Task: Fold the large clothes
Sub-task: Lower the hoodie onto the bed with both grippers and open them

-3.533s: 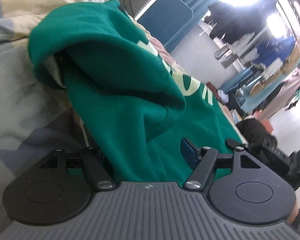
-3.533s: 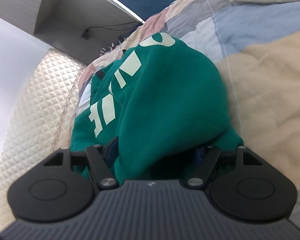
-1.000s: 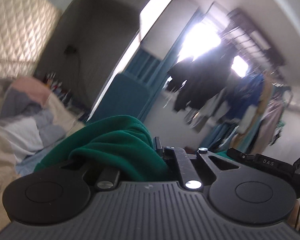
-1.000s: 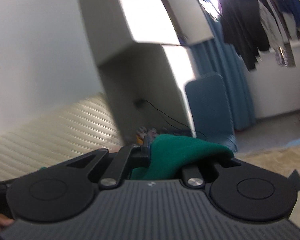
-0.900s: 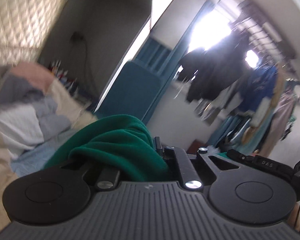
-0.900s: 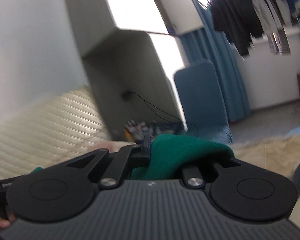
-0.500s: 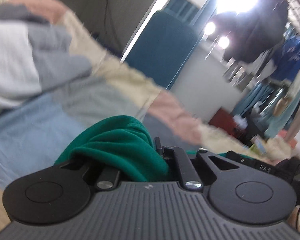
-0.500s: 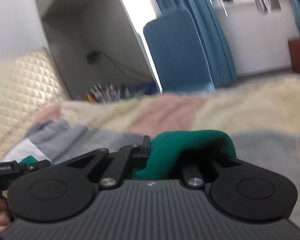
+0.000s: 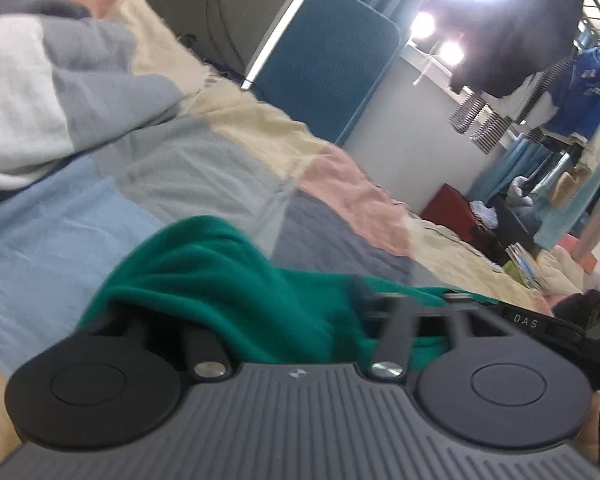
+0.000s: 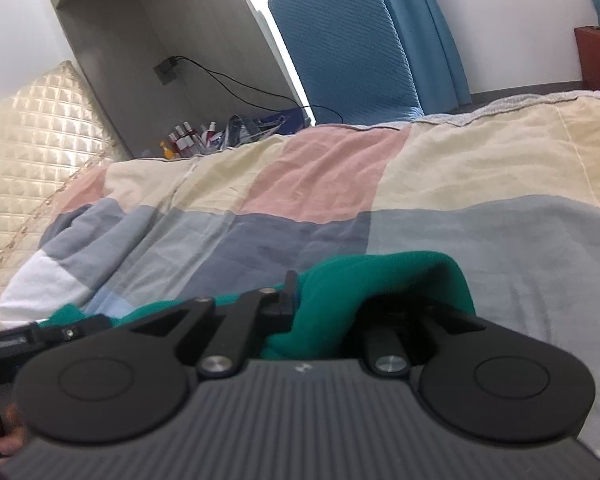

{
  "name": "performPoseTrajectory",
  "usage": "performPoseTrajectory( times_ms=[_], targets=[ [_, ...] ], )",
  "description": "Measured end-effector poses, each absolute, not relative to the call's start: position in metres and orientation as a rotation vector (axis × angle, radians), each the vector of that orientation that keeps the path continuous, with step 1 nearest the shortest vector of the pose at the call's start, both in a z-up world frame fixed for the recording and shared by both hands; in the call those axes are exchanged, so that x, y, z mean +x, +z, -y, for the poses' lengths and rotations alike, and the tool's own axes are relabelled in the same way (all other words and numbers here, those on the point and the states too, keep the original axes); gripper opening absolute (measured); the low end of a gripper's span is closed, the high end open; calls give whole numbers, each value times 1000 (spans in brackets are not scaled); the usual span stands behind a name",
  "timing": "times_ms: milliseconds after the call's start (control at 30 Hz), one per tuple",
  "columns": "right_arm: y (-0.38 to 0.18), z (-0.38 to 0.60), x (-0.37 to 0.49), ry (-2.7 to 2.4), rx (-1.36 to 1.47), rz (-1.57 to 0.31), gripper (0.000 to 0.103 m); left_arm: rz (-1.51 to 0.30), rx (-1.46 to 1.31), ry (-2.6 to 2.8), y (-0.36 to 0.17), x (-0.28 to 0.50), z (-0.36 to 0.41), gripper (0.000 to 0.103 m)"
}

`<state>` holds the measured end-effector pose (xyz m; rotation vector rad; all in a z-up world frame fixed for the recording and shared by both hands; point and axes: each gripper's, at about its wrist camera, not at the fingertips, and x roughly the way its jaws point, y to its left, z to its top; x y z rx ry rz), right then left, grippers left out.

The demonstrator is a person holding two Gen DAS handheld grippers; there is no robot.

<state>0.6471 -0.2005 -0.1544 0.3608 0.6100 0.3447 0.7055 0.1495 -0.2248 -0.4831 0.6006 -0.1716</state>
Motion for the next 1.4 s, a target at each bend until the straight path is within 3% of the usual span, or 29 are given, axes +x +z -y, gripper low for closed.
performPoseTrajectory(
  times_ms=[100,133,167,500,733,1033,1400],
  targets=[
    [-141,197,629,347,328,-597,45,-588,-445,-161,-199,683,-144,69],
    [-134,196,619,353,309,-588,58,-584,-444,-157,-190,674,-143,69],
    [-129,196,611,357,307,-583,64,-577,-437,-152,-181,664,-142,69],
    [-58,208,490,373,341,-534,64,-519,-325,-114,-78,512,-124,69],
    [-7,200,391,413,250,-465,64,-466,-320,-120,-41,400,-101,69],
    [-7,192,300,396,181,-448,68,-407,-316,-107,-57,287,-95,69],
    [-47,170,268,323,20,-461,69,-458,-240,-95,-89,254,-90,69]
  ],
)
